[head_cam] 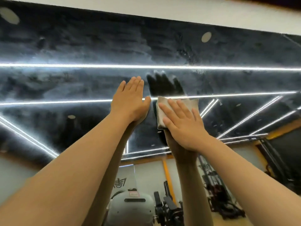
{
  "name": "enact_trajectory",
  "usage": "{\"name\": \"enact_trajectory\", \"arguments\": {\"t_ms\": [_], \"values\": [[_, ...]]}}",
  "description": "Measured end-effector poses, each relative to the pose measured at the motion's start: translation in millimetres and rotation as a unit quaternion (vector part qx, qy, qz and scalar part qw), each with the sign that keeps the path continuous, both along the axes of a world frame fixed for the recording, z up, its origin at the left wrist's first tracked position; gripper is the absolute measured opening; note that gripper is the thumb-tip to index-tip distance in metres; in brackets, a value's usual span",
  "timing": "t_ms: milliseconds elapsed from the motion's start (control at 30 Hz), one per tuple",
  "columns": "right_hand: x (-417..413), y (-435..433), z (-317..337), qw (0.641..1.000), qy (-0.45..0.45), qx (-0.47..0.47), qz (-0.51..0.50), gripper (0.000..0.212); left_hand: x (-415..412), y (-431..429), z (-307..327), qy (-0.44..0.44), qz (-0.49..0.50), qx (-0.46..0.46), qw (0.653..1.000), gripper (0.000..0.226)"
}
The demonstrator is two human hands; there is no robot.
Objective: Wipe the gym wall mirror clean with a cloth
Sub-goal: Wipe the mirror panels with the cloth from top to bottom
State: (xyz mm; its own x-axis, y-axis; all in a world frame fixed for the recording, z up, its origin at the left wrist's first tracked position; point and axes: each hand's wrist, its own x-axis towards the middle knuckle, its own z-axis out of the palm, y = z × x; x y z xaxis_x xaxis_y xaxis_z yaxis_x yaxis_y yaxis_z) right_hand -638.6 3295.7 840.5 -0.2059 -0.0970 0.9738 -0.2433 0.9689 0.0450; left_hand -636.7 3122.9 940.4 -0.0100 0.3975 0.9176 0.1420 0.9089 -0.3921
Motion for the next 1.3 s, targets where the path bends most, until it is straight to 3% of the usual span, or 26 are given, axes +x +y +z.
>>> {"name": "enact_trajectory", "arguments": {"t_ms": [267,567,667,733,867,1000,1300], "values": [[2.3,5.2,39.6,0.999,-0.038,0.028,-0.012,0.054,-2.3,-0.5,-2.7,-0.013,-0.035,-0.001,0.999,0.081],[2.6,-3.7,123.1,0.999,-0.007,0.039,-0.022,0.051,0.5,4.2,7.8,0.015,-0.116,0.027,0.993,0.062],[1.5,-4.6,141.4,1.0,0.002,0.012,-0.017,0.056,10.9,5.8,54.4,0.042,-0.128,0.004,0.991,0.035],[1.8,-6.1,155.9,1.0,-0.004,0.0,-0.001,0.057,11.9,4.2,98.3,0.05,-0.119,-0.011,0.992,0.029],[1.0,1.7,201.6,1.0,0.006,-0.007,0.012,0.057,1.4,10.1,182.7,0.057,-0.089,-0.025,0.994,0.047],[-5.4,12.8,253.0,0.999,0.034,0.016,0.012,0.054,5.4,23.1,269.9,0.013,-0.089,0.066,0.994,0.069],[-8.1,22.5,431.4,0.995,0.051,0.087,0.005,0.062,-3.2,35.8,414.7,-0.01,-0.015,0.127,0.992,0.06]]}}
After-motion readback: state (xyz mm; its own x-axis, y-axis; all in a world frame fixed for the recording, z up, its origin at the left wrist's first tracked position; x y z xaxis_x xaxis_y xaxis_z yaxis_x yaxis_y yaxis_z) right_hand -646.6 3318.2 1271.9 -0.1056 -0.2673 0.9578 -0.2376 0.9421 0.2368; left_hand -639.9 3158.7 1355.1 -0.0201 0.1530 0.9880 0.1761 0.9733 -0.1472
